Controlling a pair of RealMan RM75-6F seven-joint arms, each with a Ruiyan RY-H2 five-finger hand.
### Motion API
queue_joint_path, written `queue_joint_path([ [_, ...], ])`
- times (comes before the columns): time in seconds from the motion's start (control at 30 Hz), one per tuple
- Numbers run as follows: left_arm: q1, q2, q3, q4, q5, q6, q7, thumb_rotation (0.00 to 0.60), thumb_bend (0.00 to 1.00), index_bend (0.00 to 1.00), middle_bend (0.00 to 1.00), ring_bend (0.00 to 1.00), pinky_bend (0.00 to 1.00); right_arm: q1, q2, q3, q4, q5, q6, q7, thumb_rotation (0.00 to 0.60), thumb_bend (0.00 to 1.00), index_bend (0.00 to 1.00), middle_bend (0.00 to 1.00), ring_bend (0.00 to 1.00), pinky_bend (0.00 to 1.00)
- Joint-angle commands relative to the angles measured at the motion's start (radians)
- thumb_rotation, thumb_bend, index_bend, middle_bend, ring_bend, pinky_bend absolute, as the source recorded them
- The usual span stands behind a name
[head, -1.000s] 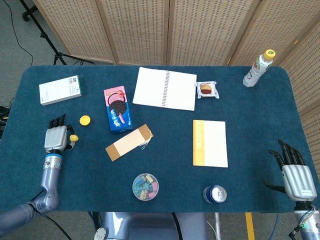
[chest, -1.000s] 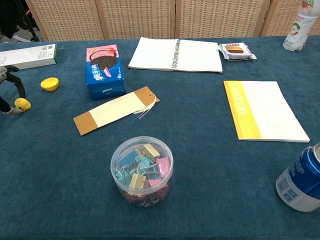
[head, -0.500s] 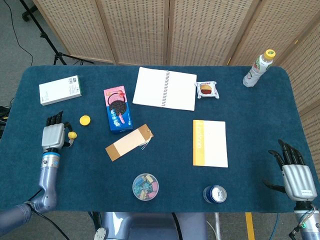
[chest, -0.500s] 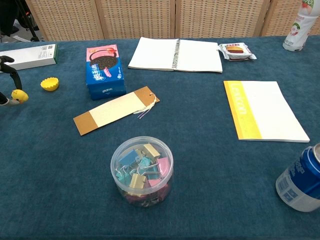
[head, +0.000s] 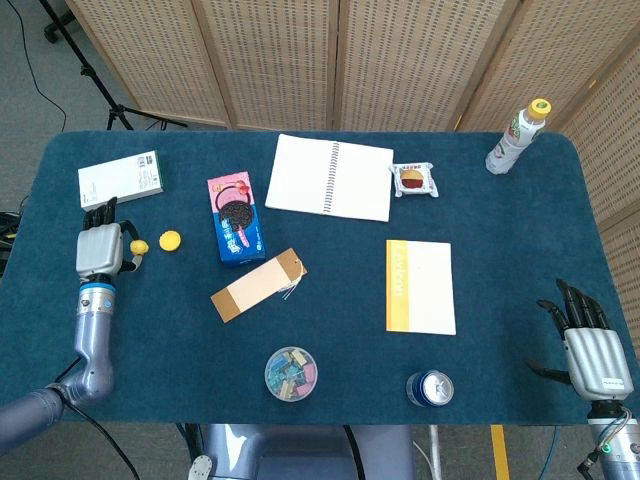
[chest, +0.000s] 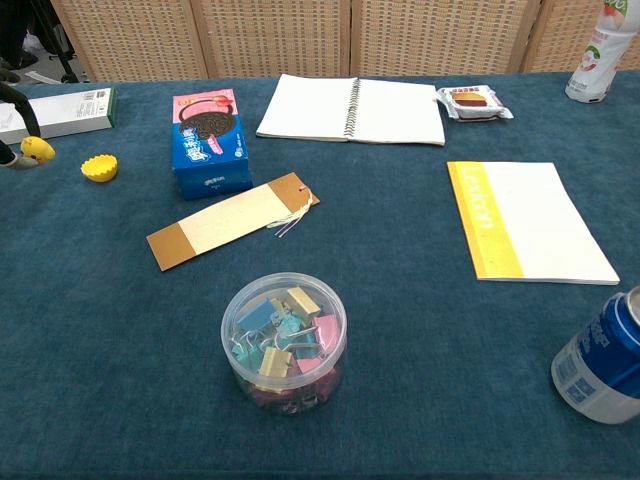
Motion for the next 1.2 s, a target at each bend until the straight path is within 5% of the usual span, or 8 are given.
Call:
queue_joint_path([
  [0.03,-0.023,-0.014,-0.012,0.033,-0.015,-0.023,0.004,0.600,0.28,0.58,0.00,0.00,0.04,0.004,-0.002,0.003,0.005,0.008,-0.009,0.002,0.600,0.00,0.20,0.00,0.00,0.09],
  [0.53,-0.117,-0.132,-0.020,0.206,-0.025,-0.103,-0.011,0.600,0.27,0.59,0.00,0.00,0.04,0.018,-0.001,0.004,0.015,0.035,-0.047,0.009,0.600,0.00,0.20,0.00,0.00,0.09],
  [1.2,-0.126,-0.164,-0.012,0.249,-0.042,-0.129,-0.005,0.600,0.23,0.55,0.00,0.00,0.04,0.014,-0.008,0.006,0.021,0.028,-0.027,0.013,0.600,0.00,0.20,0.00,0.00,0.09],
])
